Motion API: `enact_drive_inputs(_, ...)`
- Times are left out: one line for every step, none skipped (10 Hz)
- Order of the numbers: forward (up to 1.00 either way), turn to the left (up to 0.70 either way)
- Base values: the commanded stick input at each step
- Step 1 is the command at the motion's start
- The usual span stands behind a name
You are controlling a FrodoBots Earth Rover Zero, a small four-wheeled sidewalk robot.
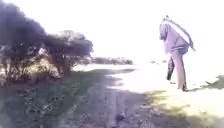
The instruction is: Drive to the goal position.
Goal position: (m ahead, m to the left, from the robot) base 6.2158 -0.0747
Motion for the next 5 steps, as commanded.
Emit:
enact_drive_inputs(1.0,-0.03)
enact_drive_inputs(1.0,-0.07)
enact_drive_inputs(1.0,-0.36)
enact_drive_inputs(1.0,-0.31)
enact_drive_inputs(1.0,0.0)
